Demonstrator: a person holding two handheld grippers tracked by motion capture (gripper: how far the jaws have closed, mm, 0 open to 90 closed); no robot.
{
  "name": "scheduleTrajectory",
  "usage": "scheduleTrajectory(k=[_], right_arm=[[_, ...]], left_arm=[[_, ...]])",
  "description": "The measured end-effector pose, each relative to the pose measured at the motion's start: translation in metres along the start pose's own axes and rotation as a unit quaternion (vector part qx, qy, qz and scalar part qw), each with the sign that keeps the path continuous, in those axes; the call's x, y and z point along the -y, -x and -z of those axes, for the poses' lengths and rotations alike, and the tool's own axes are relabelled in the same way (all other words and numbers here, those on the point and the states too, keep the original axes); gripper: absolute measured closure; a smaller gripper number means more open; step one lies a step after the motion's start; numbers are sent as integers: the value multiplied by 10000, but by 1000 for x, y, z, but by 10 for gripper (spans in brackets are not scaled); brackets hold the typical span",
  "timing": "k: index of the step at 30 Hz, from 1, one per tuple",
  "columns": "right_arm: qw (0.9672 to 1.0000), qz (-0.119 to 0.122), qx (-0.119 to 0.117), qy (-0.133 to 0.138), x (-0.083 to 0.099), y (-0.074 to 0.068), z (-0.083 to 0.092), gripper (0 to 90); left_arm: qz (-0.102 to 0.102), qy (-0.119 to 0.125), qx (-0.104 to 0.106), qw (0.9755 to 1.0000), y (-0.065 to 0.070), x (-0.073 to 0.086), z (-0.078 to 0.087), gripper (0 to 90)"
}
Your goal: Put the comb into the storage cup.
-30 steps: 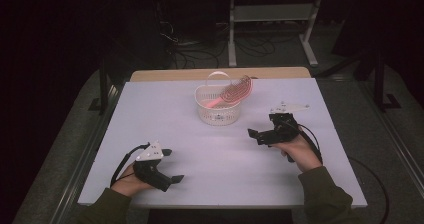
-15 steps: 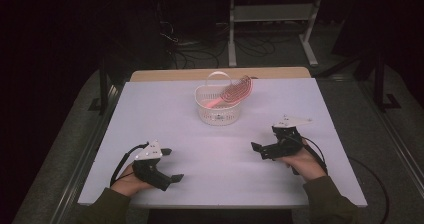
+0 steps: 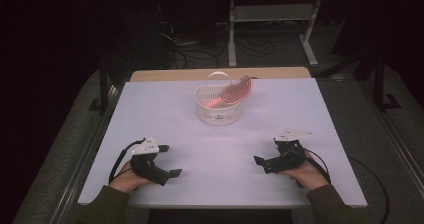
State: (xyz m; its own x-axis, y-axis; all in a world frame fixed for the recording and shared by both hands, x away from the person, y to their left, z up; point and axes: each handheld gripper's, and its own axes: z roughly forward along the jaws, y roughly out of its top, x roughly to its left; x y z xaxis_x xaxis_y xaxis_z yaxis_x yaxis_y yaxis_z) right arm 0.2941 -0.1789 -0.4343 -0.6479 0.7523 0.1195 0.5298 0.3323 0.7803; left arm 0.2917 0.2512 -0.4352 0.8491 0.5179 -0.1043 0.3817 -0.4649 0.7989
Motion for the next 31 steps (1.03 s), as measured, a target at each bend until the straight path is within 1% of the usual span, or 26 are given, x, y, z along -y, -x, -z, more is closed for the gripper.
scheduleTrajectory(k=[2, 5, 9, 13, 15, 17, 19, 31], right_arm=[[10000, -25, -3, -8, 2, 0, 1, 0], [10000, 7, 9, -83, 9, -2, 3, 0], [9998, 110, 99, -150, 15, -3, 6, 0], [9997, 95, 105, -204, 18, -3, 6, 0], [9995, 112, 78, -268, 20, -3, 6, 0], [9991, 197, 99, -366, 22, -5, 6, 0], [9990, 204, 103, -392, 23, -5, 6, 0], [9990, 208, 43, -392, 23, -4, 6, 0]], left_arm=[[18, 8, 0, 10000, -1, 0, 0, 3], [40, 14, 23, 10000, -2, -1, 1, 3], [29, 4, 31, 10000, -1, -1, 1, 3], [5, -9, 42, 10000, -1, 0, 1, 3], [2, -11, 41, 10000, -1, 0, 1, 3], [19, -6, 34, 10000, 0, 0, 2, 3], [21, -4, 34, 10000, 0, 0, 2, 3], [7, -42, 22, 10000, 0, 1, 1, 3]])
